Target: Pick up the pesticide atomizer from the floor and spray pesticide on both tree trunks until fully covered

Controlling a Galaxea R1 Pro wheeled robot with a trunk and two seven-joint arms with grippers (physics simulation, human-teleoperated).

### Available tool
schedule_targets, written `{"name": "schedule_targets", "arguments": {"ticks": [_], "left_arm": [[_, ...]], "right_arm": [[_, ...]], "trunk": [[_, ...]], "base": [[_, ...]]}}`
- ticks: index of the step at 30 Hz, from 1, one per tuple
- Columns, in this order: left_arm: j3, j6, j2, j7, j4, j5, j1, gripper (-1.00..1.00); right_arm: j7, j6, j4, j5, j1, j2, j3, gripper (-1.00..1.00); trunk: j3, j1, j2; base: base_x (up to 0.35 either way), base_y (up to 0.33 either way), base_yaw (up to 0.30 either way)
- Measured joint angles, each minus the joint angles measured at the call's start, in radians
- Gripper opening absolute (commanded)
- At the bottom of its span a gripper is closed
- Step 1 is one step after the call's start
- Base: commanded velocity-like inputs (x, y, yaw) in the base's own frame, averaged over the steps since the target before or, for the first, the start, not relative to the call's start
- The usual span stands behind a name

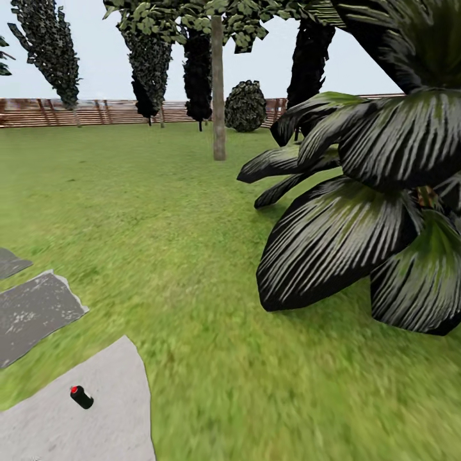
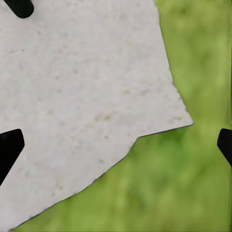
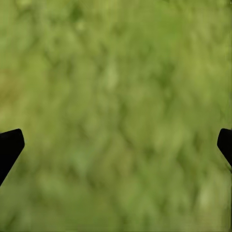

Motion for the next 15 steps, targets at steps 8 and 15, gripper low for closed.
{"name": "schedule_targets", "arguments": {"ticks": [8,15], "left_arm": [[0.0,0.0,0.0,0.0,0.0,0.0,0.0,1.0],[0.0,0.0,0.0,0.0,0.0,0.0,0.0,1.0]], "right_arm": [[0.0,0.0,0.0,0.0,0.0,0.0,0.0,1.0],[0.0,0.0,0.0,0.0,0.0,0.001,0.0,1.0]], "trunk": [[0.0,0.0,0.0],[0.0,0.0,0.0]], "base": [[0.214,-0.241,0.277],[0.143,-0.08,0.277]]}}
